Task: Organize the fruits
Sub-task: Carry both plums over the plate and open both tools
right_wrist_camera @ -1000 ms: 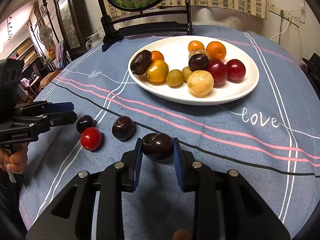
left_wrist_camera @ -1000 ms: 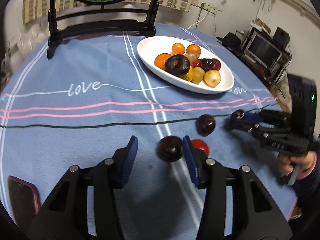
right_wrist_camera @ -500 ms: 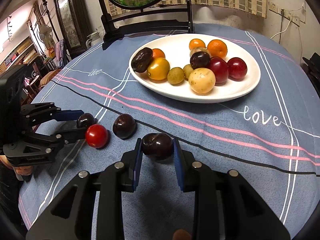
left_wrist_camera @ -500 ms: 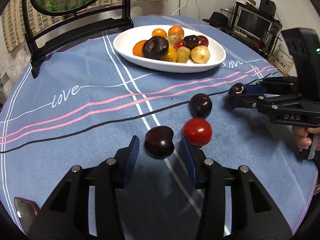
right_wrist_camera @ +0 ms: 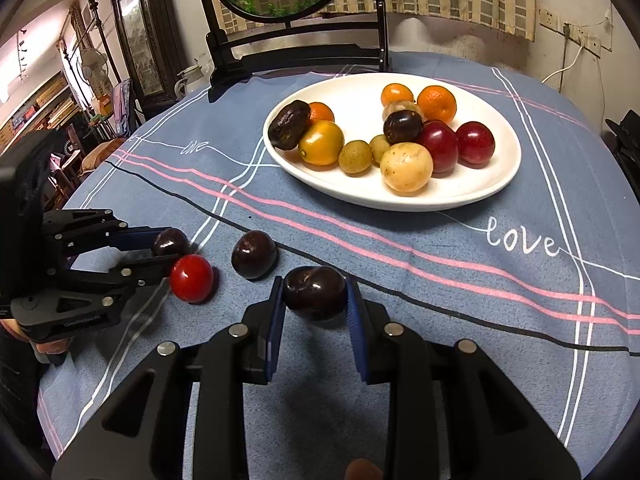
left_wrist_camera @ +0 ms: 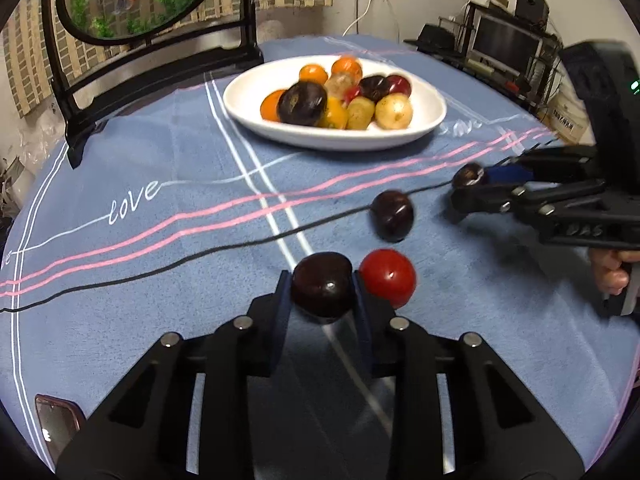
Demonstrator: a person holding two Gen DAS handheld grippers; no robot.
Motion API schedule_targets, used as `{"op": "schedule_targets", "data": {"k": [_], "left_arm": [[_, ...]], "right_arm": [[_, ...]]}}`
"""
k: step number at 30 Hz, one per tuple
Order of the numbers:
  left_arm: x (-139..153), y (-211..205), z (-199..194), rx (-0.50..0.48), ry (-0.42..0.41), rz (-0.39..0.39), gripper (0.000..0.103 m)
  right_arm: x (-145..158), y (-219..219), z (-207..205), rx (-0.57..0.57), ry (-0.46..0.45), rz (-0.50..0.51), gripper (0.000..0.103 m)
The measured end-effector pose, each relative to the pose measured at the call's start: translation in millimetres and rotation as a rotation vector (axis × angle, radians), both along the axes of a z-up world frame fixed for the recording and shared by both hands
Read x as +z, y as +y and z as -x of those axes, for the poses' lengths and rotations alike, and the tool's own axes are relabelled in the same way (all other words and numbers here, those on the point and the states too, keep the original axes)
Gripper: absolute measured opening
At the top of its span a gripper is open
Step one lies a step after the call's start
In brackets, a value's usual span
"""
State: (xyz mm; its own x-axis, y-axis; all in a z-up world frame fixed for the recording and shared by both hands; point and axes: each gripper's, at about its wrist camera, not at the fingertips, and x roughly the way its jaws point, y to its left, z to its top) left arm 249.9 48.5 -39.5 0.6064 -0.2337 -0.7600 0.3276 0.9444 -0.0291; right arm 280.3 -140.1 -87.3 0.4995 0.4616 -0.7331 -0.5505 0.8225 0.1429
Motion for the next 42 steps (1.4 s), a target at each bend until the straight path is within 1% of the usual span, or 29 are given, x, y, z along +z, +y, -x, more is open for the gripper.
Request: {"op": "schedule_targets", "data": {"k": [2, 3, 5, 6, 8, 9, 10, 12, 14, 15, 18, 21, 23, 25, 26, 27, 29, 30, 31, 33, 34, 36, 38, 39, 41, 42], "left_arm": [[8, 0, 3, -0.002, -0.019, 0.036, 0.03], [14, 0, 4, -0.004, -0.026, 0.069, 0.03], [22, -1, 2, 0.002, -0.031, 0.105, 0.03], [29, -2, -2, 0.012, -0.036, 0.124, 0.03], [38, -6, -11, 0.034, -0.054, 0.13, 0.03], [47, -9, -22, 0.05, -0.069, 0.131, 0.03], [52, -12, -31, 0.058, -0.082, 0.126, 0.03], [59, -22, -51, 0.089, -0.108, 0.094, 0.03], [63, -29, -75, 0.116, -0.103, 0.08, 0.03], [64, -35, -92, 0.134, -0.098, 0.069, 0.03], [62, -45, -124, 0.162, -0.094, 0.035, 0.03], [59, -50, -148, 0.174, -0.08, 0.011, 0.03], [56, -54, -164, 0.186, -0.075, -0.019, 0.03], [56, -53, -173, 0.204, -0.072, -0.037, 0.031], [55, -52, -176, 0.22, -0.068, -0.047, 0.038], [57, -50, -176, 0.235, -0.075, -0.058, 0.058], [63, -47, -167, 0.267, -0.125, -0.075, 0.07], [67, -45, -159, 0.276, -0.145, -0.086, 0.072], [70, -44, -155, 0.279, -0.146, -0.089, 0.074], [75, -37, -136, 0.309, -0.162, -0.084, 0.085], [76, -34, -126, 0.322, -0.174, -0.081, 0.087], [77, -25, -99, 0.35, -0.196, -0.077, 0.096], [73, -15, -78, 0.378, -0.205, -0.069, 0.097], [68, -9, -67, 0.397, -0.2, -0.067, 0.097], [57, 2, -53, 0.425, -0.173, -0.058, 0.097], [50, 11, -45, 0.444, -0.156, -0.037, 0.097]], "right_arm": [[1, 0, 0, 0.001, -0.001, -0.004, 0.03], [2, -1, -1, 0.002, 0.0, -0.01, 0.03], [5, -4, -3, -0.002, 0.001, -0.035, 0.03], [8, -6, -5, -0.013, -0.009, -0.055, 0.03], [17, -10, -8, -0.031, -0.051, -0.082, 0.03], [23, -12, -12, -0.047, -0.086, -0.094, 0.03], [29, -14, -17, -0.066, -0.119, -0.106, 0.03], [35, -18, -30, -0.095, -0.144, -0.116, 0.03], [38, -23, -47, -0.131, -0.155, -0.125, 0.03], [39, -24, -55, -0.142, -0.159, -0.126, 0.03], [39, -27, -81, -0.17, -0.164, -0.124, 0.03], [38, -28, -104, -0.186, -0.16, -0.124, 0.03], [37, -27, -117, -0.187, -0.161, -0.127, 0.03], [37, -27, -126, -0.19, -0.164, -0.131, 0.033], [38, -28, -129, -0.198, -0.164, -0.134, 0.04], [39, -30, -129, -0.21, -0.165, -0.14, 0.041], [42, -33, -124, -0.206, -0.165, -0.149, 0.041], [45, -34, -118, -0.196, -0.168, -0.151, 0.041], [47, -34, -112, -0.191, -0.175, -0.155, 0.041], [52, -33, -94, -0.166, -0.182, -0.165, 0.041], [53, -31, -84, -0.149, -0.182, -0.167, 0.041], [53, -27, -64, -0.104, -0.175, -0.167, 0.041], [47, -16, -46, -0.041, -0.162, -0.143, 0.041], [40, -8, -36, -0.006, -0.15, -0.113, 0.041], [26, 7, -23, 0.051, -0.124, -0.064, 0.041], [17, 18, -15, 0.083, -0.114, -0.028, 0.041]]}}
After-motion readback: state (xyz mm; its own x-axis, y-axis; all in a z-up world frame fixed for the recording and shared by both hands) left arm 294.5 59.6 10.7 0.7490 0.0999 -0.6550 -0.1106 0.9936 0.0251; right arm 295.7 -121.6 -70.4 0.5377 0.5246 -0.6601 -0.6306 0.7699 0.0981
